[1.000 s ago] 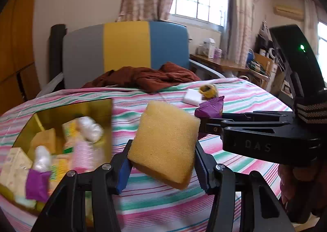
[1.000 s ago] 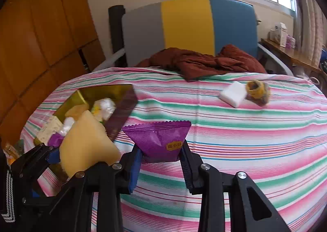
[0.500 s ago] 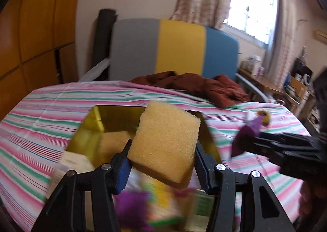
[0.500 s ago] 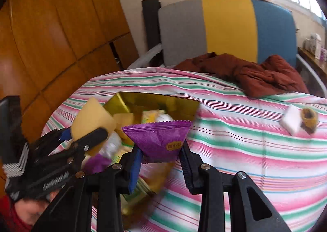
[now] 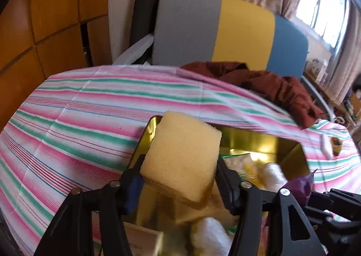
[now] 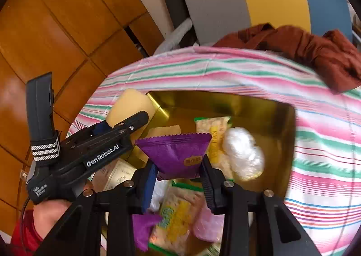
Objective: Organize objects
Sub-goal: 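Lower both items into the tray and open both tools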
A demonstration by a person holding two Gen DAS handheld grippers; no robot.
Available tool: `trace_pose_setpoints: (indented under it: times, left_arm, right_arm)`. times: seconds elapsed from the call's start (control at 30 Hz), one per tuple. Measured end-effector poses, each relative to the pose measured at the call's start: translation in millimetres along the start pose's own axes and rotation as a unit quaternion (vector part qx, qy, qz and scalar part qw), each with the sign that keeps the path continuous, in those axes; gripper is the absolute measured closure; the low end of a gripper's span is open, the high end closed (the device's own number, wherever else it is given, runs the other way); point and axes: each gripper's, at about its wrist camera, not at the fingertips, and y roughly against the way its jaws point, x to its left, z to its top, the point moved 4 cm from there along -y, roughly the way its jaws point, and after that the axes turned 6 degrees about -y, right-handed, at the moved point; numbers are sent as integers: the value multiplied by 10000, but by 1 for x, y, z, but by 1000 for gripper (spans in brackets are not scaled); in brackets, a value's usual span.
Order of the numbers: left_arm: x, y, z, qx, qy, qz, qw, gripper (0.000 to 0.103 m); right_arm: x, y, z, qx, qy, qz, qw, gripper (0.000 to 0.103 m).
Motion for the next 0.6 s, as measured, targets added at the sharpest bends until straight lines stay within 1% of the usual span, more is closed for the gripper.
trace_pose_setpoints:
  times: [0.03,0.07,0.1,0.13,0.17,0.2,0.3,0.4,0.47,0.5,0.6]
  left_arm:
    - [5,-2,0,48,54,35,10000,30]
    - [6,-3,-1,84,121,-12,9999,26]
    - [7,-2,-4,98,194,-78,9997,16]
    - [8,1,-7,75,254,-83,9996,9]
    - [10,9,-12,5,304,-69,9995,6]
    - [13,17,-15,-119,355,-26,9993,5]
    - [19,40,-24,-482,551,264,9970,1]
    - [25,67,-41,-809,889,539,9913,0]
    - [26,80,-48,-943,1101,583,9877,0]
    - [24,86,-54,-981,1169,539,9868,0]
    - [16,97,-64,-1007,1250,539,9856,0]
  right_arm:
    - [-1,-7,1,63,-68,-24,10000,61]
    - [-3,-11,2,93,-131,-57,9999,60]
    - [-5,-12,2,75,-181,-67,9998,59]
    - [-7,-10,1,20,-214,-73,9997,55]
    - [-10,-6,0,-54,-227,-89,9997,54]
    - [-11,-1,-3,-120,-208,-98,9997,54]
    - [-9,13,-13,-197,44,-10,9998,54]
    - [-8,29,-27,-288,275,-61,9992,54]
    - [-8,39,-36,-360,376,12,9986,54]
    - [-8,44,-39,-386,411,-3,9984,54]
    - [-12,59,-48,-493,460,16,9977,54]
